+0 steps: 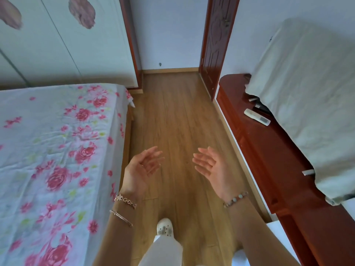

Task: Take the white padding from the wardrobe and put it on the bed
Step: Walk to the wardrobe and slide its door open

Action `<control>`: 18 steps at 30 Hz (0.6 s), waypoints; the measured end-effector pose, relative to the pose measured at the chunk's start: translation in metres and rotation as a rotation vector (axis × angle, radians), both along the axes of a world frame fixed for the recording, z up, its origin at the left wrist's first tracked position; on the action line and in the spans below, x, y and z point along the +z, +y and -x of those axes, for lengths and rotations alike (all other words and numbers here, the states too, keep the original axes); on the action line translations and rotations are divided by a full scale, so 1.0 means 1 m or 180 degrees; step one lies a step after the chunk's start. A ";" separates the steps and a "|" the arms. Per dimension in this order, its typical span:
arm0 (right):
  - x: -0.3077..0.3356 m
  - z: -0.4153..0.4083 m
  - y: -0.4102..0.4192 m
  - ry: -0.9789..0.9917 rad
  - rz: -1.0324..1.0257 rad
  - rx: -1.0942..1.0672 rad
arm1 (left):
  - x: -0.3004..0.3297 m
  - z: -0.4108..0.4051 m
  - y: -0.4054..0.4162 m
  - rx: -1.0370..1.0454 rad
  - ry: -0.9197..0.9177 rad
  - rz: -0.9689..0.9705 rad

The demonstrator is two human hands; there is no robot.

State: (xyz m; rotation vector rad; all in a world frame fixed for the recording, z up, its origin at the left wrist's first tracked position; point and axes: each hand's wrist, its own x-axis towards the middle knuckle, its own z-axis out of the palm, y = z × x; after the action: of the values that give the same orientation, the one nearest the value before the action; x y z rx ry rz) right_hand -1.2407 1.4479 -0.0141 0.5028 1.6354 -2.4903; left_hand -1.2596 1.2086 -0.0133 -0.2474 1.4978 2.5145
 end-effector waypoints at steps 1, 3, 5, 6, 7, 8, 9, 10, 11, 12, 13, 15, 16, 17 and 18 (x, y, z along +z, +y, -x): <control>-0.001 0.015 -0.001 0.0014 -0.0009 0.0034 | 0.000 0.014 0.000 0.0017 -0.0012 0.0012; -0.003 0.045 -0.004 0.0064 -0.0026 0.0069 | 0.003 0.044 -0.002 0.0069 -0.0056 0.0021; -0.002 0.078 -0.007 0.0086 -0.0044 0.0050 | 0.007 0.077 -0.005 0.0091 -0.0064 0.0036; 0.000 0.101 -0.009 0.0083 -0.0052 0.0051 | 0.008 0.101 -0.008 0.0097 -0.0061 0.0043; 0.002 0.115 -0.011 0.0087 -0.0066 0.0054 | 0.010 0.116 -0.010 0.0091 -0.0061 0.0051; 0.005 0.133 -0.014 0.0096 -0.0083 0.0059 | 0.013 0.134 -0.012 0.0095 -0.0070 0.0060; 0.007 0.151 -0.017 0.0114 -0.0096 0.0072 | 0.013 0.152 -0.016 0.0085 -0.0067 0.0068; 0.010 0.170 -0.021 0.0131 -0.0109 0.0075 | 0.013 0.170 -0.020 0.0076 -0.0064 0.0069; 0.013 0.188 -0.025 0.0142 -0.0130 0.0075 | 0.013 0.188 -0.024 0.0071 -0.0059 0.0076; 0.015 0.204 -0.029 0.0154 -0.0156 0.0077 | 0.012 0.204 -0.028 0.0073 -0.0046 0.0082; 0.017 0.220 -0.033 0.0162 -0.0183 0.0084 | 0.011 0.219 -0.032 0.0079 -0.0032 0.0074; 0.020 0.249 -0.040 0.0166 -0.0189 0.0097 | 0.012 0.246 -0.037 0.0055 -0.0011 0.0070; 0.020 0.261 -0.042 0.0164 -0.0192 0.0104 | 0.012 0.257 -0.038 0.0045 -0.0005 0.0086; 0.020 0.273 -0.044 0.0162 -0.0197 0.0111 | 0.012 0.268 -0.040 0.0045 0.0001 0.0106; 0.019 0.283 -0.045 0.0154 -0.0201 0.0111 | 0.013 0.278 -0.041 0.0060 -0.0005 0.0127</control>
State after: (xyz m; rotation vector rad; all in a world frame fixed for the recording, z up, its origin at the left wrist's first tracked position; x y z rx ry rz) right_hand -1.5238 1.4028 0.0051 0.4205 1.7298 -2.4512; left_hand -1.5371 1.1673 -0.0003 -0.2708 1.5535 2.5003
